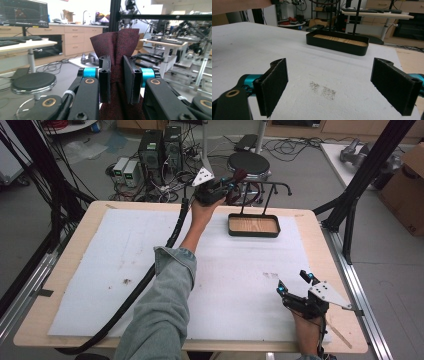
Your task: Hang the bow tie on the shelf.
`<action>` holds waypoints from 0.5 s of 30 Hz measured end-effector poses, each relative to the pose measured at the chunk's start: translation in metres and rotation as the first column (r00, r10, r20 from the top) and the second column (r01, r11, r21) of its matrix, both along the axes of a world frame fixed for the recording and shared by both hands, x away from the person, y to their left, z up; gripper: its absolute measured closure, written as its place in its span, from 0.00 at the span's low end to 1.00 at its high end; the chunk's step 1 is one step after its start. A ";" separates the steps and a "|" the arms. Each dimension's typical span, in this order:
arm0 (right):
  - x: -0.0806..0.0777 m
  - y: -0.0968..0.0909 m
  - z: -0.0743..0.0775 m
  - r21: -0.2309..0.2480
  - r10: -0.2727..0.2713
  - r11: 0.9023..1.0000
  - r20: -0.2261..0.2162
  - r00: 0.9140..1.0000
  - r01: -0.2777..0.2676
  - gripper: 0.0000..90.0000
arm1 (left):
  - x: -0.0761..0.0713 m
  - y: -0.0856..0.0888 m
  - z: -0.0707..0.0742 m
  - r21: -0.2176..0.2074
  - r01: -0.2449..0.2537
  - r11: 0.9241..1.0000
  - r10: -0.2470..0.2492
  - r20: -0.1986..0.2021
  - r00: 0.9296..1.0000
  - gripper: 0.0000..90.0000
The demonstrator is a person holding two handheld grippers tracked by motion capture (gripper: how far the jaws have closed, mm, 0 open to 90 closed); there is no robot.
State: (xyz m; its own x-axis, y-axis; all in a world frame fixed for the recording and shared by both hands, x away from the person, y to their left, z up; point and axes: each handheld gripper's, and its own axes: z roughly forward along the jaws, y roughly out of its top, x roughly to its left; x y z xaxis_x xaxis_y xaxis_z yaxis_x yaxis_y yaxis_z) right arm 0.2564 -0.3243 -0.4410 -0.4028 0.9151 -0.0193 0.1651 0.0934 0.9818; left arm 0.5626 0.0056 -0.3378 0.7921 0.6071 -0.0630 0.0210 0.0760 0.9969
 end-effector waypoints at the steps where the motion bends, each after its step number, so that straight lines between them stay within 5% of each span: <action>1: 0.000 0.000 0.000 -0.001 0.000 1.000 0.001 1.000 0.000 0.15 | 0.000 0.001 0.000 0.018 -0.006 1.000 0.006 0.008 1.000 0.85; 15: 0.000 0.000 0.000 -0.005 0.005 1.000 0.002 1.000 -0.005 0.15 | -0.001 -0.003 -0.004 0.061 0.002 0.998 -0.007 0.077 0.997 0.84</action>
